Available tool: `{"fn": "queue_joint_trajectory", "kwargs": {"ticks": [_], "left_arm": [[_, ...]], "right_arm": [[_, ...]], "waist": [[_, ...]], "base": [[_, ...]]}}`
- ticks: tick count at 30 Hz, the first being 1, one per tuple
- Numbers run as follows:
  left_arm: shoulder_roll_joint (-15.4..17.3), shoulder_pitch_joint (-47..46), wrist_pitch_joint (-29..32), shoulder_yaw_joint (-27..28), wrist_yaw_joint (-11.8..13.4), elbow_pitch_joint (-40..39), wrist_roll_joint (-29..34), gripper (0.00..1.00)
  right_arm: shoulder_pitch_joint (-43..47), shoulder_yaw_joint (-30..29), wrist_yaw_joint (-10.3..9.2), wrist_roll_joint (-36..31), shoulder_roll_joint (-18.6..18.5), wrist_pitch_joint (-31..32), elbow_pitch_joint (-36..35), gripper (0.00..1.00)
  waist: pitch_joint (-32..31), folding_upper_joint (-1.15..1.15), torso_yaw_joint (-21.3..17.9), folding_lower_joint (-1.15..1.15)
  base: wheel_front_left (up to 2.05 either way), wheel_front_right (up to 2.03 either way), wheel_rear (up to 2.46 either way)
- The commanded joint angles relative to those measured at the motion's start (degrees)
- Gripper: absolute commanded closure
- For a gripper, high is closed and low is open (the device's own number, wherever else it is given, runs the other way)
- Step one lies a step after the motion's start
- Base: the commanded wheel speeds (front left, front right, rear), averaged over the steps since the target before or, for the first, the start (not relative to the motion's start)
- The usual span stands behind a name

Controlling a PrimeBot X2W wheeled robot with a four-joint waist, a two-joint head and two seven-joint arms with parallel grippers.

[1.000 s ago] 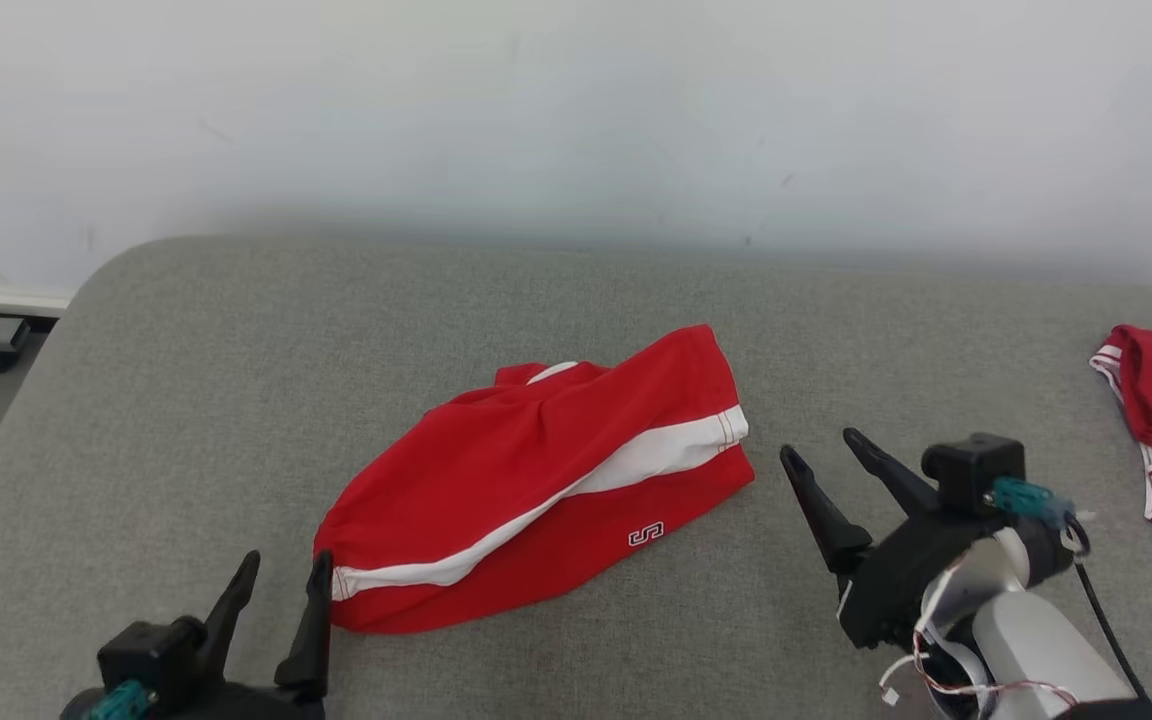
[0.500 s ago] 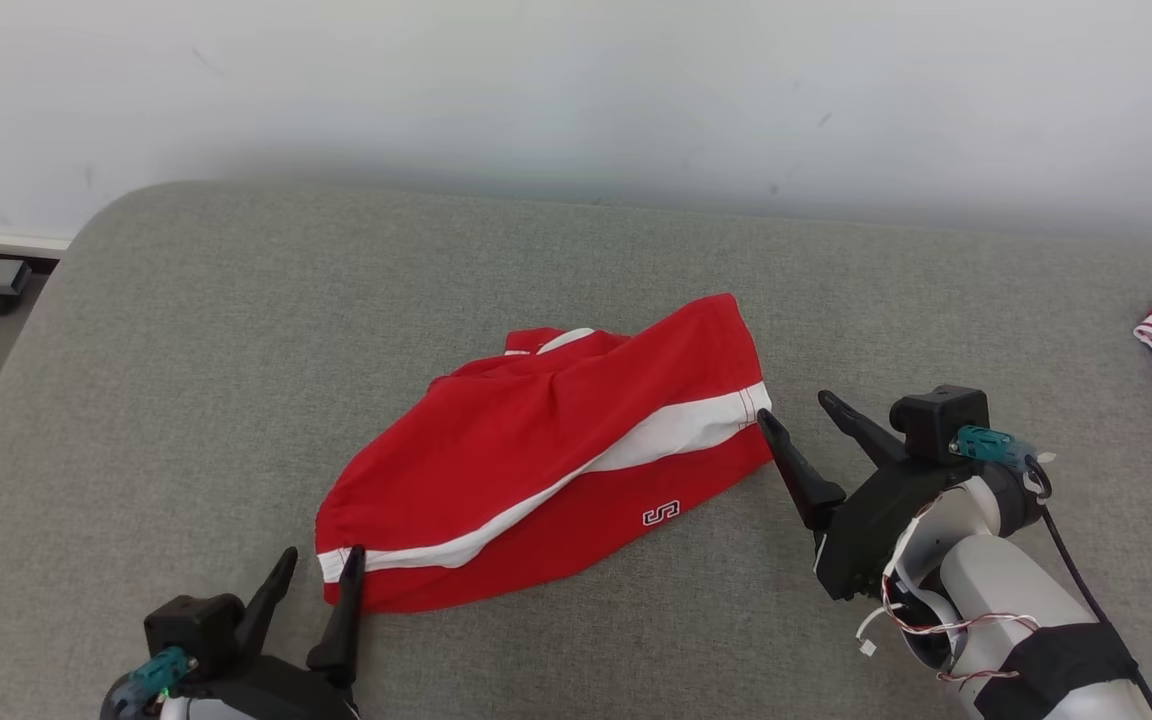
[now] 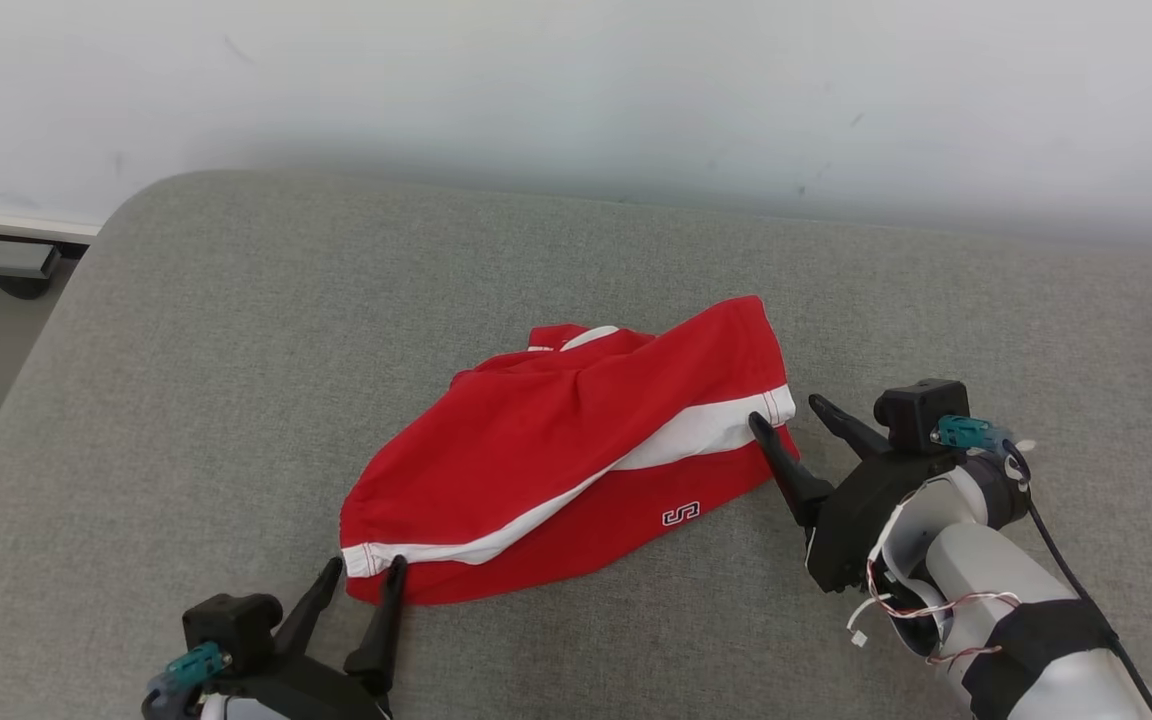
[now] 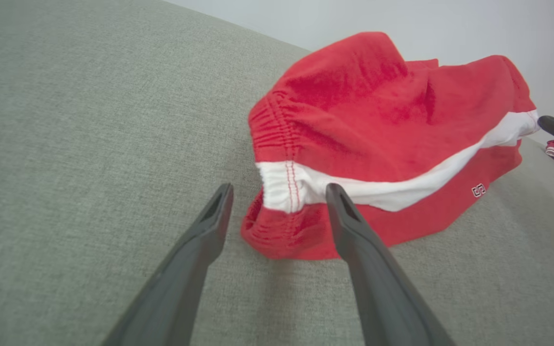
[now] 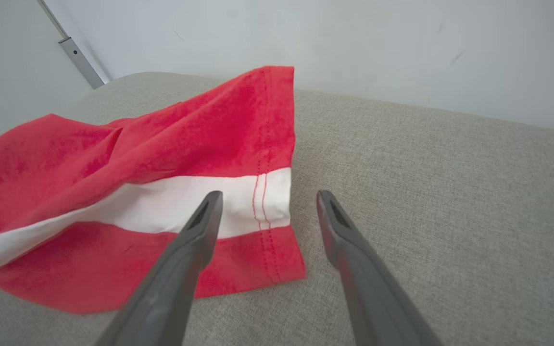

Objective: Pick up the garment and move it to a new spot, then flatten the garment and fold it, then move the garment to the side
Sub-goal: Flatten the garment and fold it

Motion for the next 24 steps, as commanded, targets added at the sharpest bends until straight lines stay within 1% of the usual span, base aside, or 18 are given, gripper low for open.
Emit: {"fn": "queue_joint_trajectory", "kwargs": {"ticks": [1,5,6,7,8,9,10,17,24], "left_arm": [[0.2,-0.8,0.3,-0.1,-0.4,-0.2,-0.9,0.00],[0.3,-2.1,0.2,-2.1,-0.3,1.3,-2.2,0.00],[0.3,-2.5,0.0,-2.3,-0.3,1.7,-2.5,0.14],[0.3,-2.8,-0.1,-2.6,-0.3,2.0,-2.9,0.47],[0.4,-3.1,-0.3,-3.0,-0.3,2.3,-2.9,0.69],[0.5,-3.5,-0.6,-3.1,-0.3,2.5,-3.1,0.98],[0.5,-3.8,-1.0,-3.2,-0.3,2.7,-3.3,1.00],[1.1,-4.4,-2.3,-4.1,-0.3,3.1,-3.9,1.00],[2.7,-4.7,-2.7,-4.5,-0.3,0.2,-4.2,1.00]], "right_arm": [[-0.9,0.3,-0.12,0.3,0.0,-0.3,0.8,0.00],[-4.1,3.4,-0.12,2.2,0.6,-0.2,5.5,0.00],[-4.4,4.0,-0.12,2.5,0.7,-0.1,6.1,0.06],[-4.8,4.4,-0.12,2.9,0.8,-0.4,6.5,0.33],[-5.2,4.9,-0.12,3.3,1.0,-0.7,6.7,0.64],[-5.4,5.3,-0.12,3.7,1.0,-1.0,6.9,1.00],[-5.7,5.8,-0.12,4.0,1.0,-1.5,7.1,1.00],[-6.5,8.5,-0.12,6.6,0.3,-3.5,8.0,1.00],[-7.0,10.7,-0.12,11.2,-1.0,-5.5,5.7,1.00]], "waist": [[0.0,-0.01,0.0,-0.01],[0.4,-0.01,0.2,-0.01],[0.5,-0.01,0.2,-0.01],[0.5,-0.01,0.2,-0.01],[0.6,-0.01,0.2,-0.01],[0.7,-0.01,0.2,-0.01],[0.7,-0.01,0.2,-0.01],[0.5,-0.01,0.0,-0.01],[-0.5,-0.01,-0.4,-0.01]], "base": [[0.00,0.00,0.00],[0.00,0.00,0.00],[0.00,0.00,0.00],[0.00,0.00,0.00],[0.00,0.00,0.00],[0.00,0.00,0.00],[0.00,0.00,0.00],[0.00,0.00,0.00],[0.00,0.00,0.00]]}}
